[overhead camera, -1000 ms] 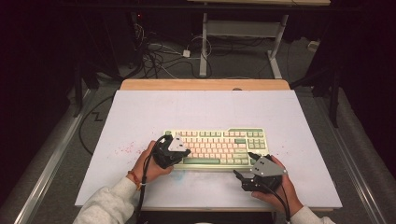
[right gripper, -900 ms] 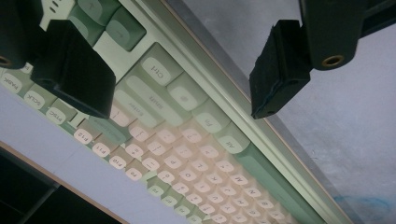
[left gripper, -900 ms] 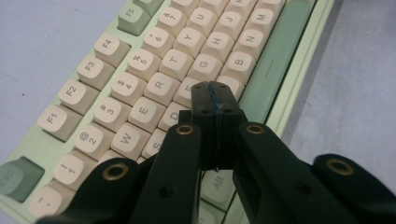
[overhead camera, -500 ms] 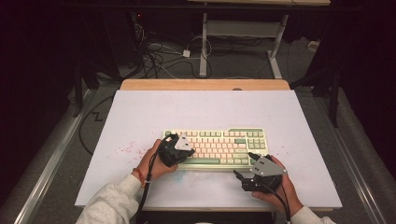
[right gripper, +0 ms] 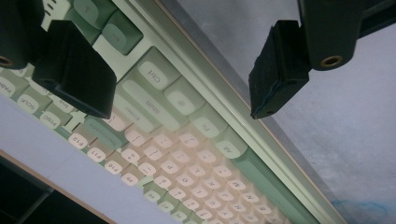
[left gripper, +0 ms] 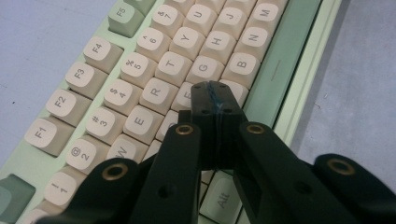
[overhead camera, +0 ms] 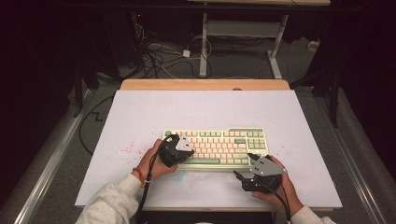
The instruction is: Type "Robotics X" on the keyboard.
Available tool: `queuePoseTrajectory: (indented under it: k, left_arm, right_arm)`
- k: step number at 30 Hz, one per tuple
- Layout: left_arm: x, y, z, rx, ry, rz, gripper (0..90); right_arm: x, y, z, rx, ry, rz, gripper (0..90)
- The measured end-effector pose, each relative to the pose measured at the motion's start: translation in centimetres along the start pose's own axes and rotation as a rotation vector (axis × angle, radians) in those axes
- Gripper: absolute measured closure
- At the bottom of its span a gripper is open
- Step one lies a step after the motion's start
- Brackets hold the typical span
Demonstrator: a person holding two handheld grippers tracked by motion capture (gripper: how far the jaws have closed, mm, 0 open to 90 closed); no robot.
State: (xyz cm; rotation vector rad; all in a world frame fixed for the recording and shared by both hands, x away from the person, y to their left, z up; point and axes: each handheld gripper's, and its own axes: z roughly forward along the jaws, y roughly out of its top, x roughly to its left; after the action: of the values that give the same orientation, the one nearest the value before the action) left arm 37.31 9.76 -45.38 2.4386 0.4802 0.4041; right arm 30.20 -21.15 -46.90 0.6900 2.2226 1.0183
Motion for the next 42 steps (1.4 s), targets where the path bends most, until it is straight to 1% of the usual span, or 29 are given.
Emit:
queuePoseTrajectory:
  k: [3,5,7,11,13,17,21,22,24,26,27,29,31,33,34,36,37,38,40,41,42]
  left_arm:
    - [0.0,0.1,-0.5,-0.019,0.016,0.000,86.1]
    - [0.1,0.1,-0.8,-0.031,0.018,-0.004,86.0]
    - [0.2,0.1,-1.0,-0.044,0.032,-0.004,85.3]
    - [0.2,0.1,-1.4,-0.058,0.038,-0.001,84.3]
    - [0.2,0.1,-1.5,-0.061,0.049,0.007,82.8]
    - [0.3,0.0,-1.8,-0.074,0.055,0.000,79.9]
    - [0.3,-0.1,-1.9,-0.080,0.069,0.005,77.5]
    - [0.3,-0.1,-2.0,-0.081,0.063,0.006,77.6]
    - [0.2,-0.3,-2.0,-0.086,0.071,0.013,76.4]
    - [0.3,-0.4,-2.0,-0.086,0.073,0.011,74.2]
    - [0.3,-0.5,-2.0,-0.095,0.073,0.006,72.2]
    - [0.3,-0.6,-2.1,-0.098,0.076,0.008,67.0]
    - [0.3,-0.8,-2.2,-0.099,0.089,0.011,63.9]
    - [0.2,-0.9,-2.2,-0.094,0.095,0.014,57.6]
    - [0.1,-1.0,-2.2,-0.094,0.113,0.020,53.5]
    - [-0.1,-1.3,-2.4,-0.099,0.126,0.026,48.2]
    - [-0.2,-1.5,-2.5,-0.103,0.131,0.031,44.2]
    - [-0.3,-1.7,-2.6,-0.107,0.145,0.039,40.0]
    - [-0.5,-2.0,-2.7,-0.103,0.166,0.040,33.1]
    - [-0.5,-2.3,-2.8,-0.112,0.166,0.034,28.9]
    - [-0.6,-2.4,-2.9,-0.120,0.176,0.034,27.4]
  right_arm:
    - [-0.1,0.0,-0.1,-0.004,-0.001,-0.002,23.6]
    - [-0.1,0.0,0.0,-0.002,-0.003,-0.003,23.6]
    - [-0.1,0.0,0.0,-0.001,-0.002,-0.003,23.6]
    - [-0.2,0.0,0.0,-0.001,-0.006,-0.002,23.6]
    - [-0.2,0.0,-0.1,-0.002,-0.007,0.000,23.6]
    - [-0.2,0.0,-0.1,-0.005,-0.010,0.001,23.6]
    - [-0.3,0.0,-0.1,-0.005,-0.012,0.002,23.7]
    - [-0.3,0.0,-0.2,-0.005,-0.011,0.001,23.6]
    - [-0.3,0.1,-0.2,-0.006,-0.014,0.002,23.6]
    - [-0.4,0.1,-0.2,-0.007,-0.014,0.003,23.6]
    - [-0.4,0.1,-0.3,-0.007,-0.014,0.005,23.6]
    - [-0.4,0.1,-0.2,-0.006,-0.014,0.004,23.6]
    - [-0.4,0.1,-0.2,-0.007,-0.013,0.003,23.6]
    - [-0.4,0.1,-0.3,-0.007,-0.014,0.004,23.6]
    - [-0.5,0.1,-0.3,-0.007,-0.015,0.004,23.6]
    - [-0.5,0.1,-0.3,-0.009,-0.015,0.007,23.6]
    - [-0.5,0.1,-0.3,-0.009,-0.015,0.006,23.6]
    - [-0.5,0.1,-0.3,-0.009,-0.016,0.006,23.6]
    - [-0.5,0.1,-0.4,-0.010,-0.014,0.006,23.6]
    - [-0.5,0.1,-0.4,-0.010,-0.015,0.006,23.6]
    - [-0.6,0.1,-0.4,-0.010,-0.014,0.005,23.6]
